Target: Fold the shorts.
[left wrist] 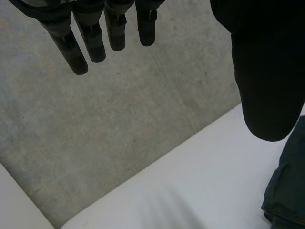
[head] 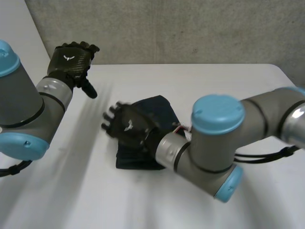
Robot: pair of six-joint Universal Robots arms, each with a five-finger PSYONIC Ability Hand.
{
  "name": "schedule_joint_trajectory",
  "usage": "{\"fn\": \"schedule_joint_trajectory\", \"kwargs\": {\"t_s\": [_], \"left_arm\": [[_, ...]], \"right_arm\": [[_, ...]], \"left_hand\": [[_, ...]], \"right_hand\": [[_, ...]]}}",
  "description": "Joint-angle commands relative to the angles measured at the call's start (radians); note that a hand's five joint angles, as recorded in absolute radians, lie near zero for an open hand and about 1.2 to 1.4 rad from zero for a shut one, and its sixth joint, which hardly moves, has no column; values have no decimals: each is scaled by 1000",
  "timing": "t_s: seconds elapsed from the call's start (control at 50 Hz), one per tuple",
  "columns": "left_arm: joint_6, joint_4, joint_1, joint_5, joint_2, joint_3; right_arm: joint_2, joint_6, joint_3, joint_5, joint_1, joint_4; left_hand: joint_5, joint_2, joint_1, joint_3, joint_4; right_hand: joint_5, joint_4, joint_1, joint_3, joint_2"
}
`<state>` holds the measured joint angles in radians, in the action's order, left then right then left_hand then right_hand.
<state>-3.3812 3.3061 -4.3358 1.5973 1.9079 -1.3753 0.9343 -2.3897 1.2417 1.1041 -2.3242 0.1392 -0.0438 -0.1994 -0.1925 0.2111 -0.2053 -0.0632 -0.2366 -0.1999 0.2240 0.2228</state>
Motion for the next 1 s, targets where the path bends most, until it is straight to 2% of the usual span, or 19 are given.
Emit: {"fn": "schedule_joint_trajectory", "kwargs": {"t_s": [0.02,0.06,0.1,0.16,0.28,0.36,0.46,0.52,0.58,0.68,0.82,0.9,0.92,1.0], "left_arm": [[20,-16,36,0,89,100],[31,-37,77,-2,134,131],[40,-59,108,-2,169,151],[68,-112,154,0,241,188],[134,-207,173,7,368,226],[141,-263,173,65,433,255],[135,-322,168,248,476,294],[131,-345,165,262,477,292],[122,-365,169,236,479,275],[118,-375,185,161,435,259],[120,-370,211,127,261,259],[125,-367,205,127,113,259],[128,-367,199,131,59,260],[129,-373,157,139,-76,254]], "right_arm": [[172,-455,-19,160,137,0],[160,-563,-56,169,181,-15],[133,-606,-82,166,207,-35],[40,-618,-151,171,233,-121],[-143,-618,-306,175,232,-299],[-238,-618,-369,180,236,-366],[-316,-608,-403,201,238,-430],[-325,-570,-415,209,238,-458],[-316,-531,-416,221,238,-466],[-221,-455,-398,267,230,-466],[-14,-480,-332,313,230,-359],[156,-540,-242,427,241,-239],[222,-552,-214,483,246,-212],[354,-551,-151,618,294,-201]], "left_hand": [[34,15,8,-27,21],[31,12,5,-24,18],[28,9,2,-21,15],[25,6,0,-18,12],[25,6,0,-18,12],[22,4,-3,-15,9],[22,4,-3,-15,9],[22,4,-3,-15,9],[19,1,-6,-12,7],[25,6,0,-18,12],[31,12,5,-24,18],[43,24,17,-36,30],[43,24,17,-36,30],[40,21,14,-33,27]], "right_hand": [[63,62,25,-49,-48],[63,62,25,-49,-48],[63,62,25,-49,-48],[63,62,25,-49,-48],[63,62,25,-49,-48],[63,62,25,-49,-48],[63,62,25,-49,-48],[63,62,25,-49,-48],[63,62,25,-49,-48],[63,62,25,-49,-48],[63,62,25,-49,-48],[63,62,25,-49,-48],[63,62,25,-49,-48],[63,62,25,-49,-48]]}}
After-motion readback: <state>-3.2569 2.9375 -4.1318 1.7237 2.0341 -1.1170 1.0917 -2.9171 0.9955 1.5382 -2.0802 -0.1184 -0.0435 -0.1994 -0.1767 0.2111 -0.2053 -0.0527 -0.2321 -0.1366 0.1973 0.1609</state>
